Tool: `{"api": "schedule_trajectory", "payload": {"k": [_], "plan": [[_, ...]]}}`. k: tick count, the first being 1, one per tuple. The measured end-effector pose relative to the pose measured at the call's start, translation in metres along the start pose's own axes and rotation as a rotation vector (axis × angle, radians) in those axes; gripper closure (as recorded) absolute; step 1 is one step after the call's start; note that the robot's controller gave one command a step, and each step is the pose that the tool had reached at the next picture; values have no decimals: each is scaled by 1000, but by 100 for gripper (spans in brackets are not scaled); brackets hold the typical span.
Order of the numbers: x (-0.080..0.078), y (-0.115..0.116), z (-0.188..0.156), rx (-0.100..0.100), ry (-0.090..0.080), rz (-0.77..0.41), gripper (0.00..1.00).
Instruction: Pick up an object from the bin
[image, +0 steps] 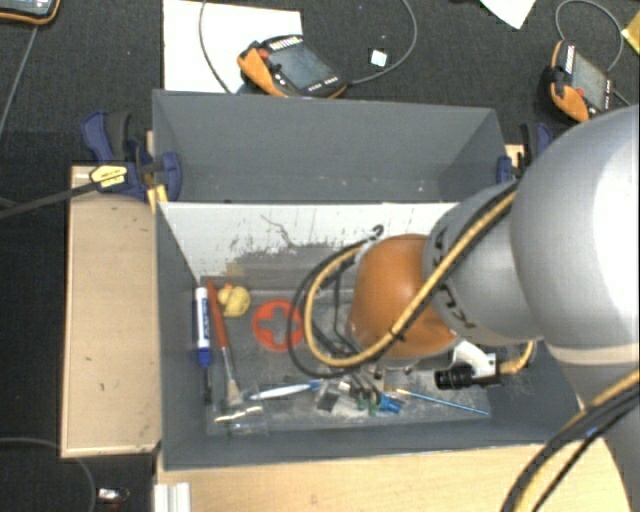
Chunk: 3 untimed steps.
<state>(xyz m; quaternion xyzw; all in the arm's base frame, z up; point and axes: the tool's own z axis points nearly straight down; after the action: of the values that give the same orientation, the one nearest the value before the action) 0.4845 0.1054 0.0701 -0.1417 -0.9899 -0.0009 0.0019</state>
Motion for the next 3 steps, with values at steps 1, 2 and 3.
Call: {"api": "schedule_trajectory", "payload": {"k": [1, 2, 3], "plan": [[0, 0, 0, 0, 0, 1, 100], [3, -1, -29, 4, 8, 2, 100], [2, -1, -83, 4, 7, 1, 100]]}}
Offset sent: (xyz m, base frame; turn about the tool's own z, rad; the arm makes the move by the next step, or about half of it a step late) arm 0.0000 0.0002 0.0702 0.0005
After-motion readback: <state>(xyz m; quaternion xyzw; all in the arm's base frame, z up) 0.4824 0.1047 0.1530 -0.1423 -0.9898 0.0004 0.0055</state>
